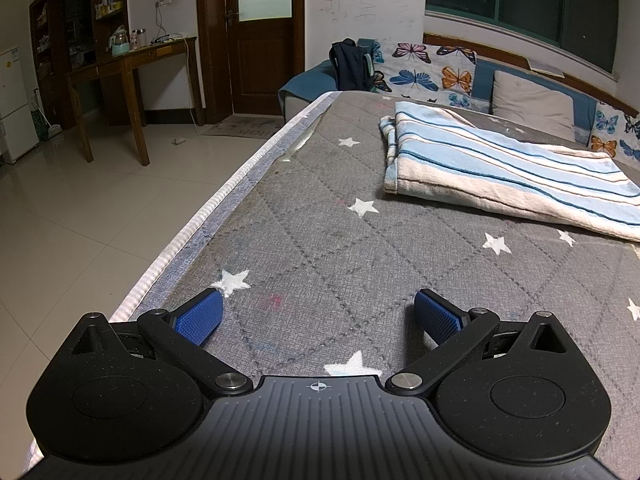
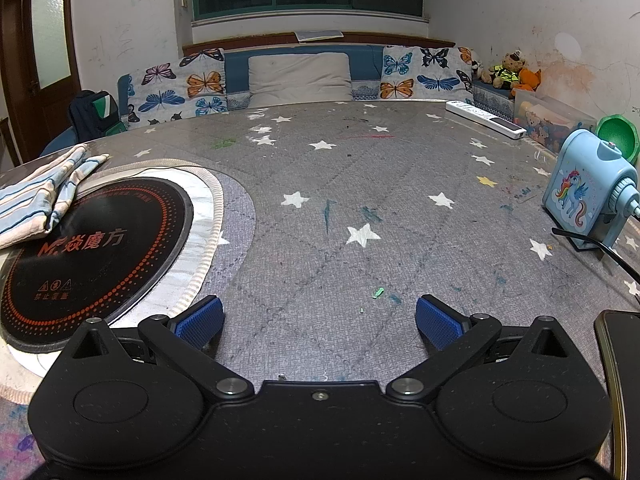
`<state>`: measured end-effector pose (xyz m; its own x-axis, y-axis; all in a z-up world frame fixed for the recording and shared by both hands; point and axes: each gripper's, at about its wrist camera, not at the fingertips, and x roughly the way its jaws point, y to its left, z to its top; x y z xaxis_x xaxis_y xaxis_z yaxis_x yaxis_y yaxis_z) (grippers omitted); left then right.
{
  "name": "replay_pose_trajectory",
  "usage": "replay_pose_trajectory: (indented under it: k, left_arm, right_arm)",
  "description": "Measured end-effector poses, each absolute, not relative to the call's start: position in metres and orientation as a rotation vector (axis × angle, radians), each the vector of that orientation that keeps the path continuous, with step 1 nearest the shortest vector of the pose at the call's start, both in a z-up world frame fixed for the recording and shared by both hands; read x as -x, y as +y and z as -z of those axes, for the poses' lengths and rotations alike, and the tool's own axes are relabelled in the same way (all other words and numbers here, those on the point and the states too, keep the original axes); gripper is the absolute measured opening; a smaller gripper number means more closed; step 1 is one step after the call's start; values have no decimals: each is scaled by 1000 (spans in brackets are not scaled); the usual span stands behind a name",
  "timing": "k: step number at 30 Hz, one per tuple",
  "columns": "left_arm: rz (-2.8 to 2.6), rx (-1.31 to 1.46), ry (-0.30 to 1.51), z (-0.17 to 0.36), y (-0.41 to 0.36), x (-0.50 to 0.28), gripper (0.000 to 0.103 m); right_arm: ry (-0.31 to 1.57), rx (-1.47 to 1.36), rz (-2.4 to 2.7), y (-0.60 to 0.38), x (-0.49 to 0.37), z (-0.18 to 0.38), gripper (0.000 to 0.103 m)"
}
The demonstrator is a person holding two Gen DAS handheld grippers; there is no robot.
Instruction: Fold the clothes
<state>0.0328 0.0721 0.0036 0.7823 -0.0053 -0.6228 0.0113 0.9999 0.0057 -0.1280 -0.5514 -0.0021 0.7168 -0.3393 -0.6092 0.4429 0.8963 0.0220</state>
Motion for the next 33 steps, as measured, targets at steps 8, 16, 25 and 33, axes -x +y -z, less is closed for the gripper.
replay_pose_trajectory:
  k: [8, 16, 25, 33]
  left_arm:
    - [9, -9, 672, -4, 71, -33, 103]
    - [10, -6, 672, -4, 71, -33, 103]
    - [11, -5, 673, -5, 70, -33, 103]
    - [11, -4, 673, -5, 71, -33, 103]
  right_arm:
    - [638, -172, 435, -551, 128, 2, 103]
    - [638, -173, 435, -551, 128, 2, 103]
    - [638, -172, 435, -551, 128, 2, 103]
    - [638, -172, 435, -551, 128, 2, 103]
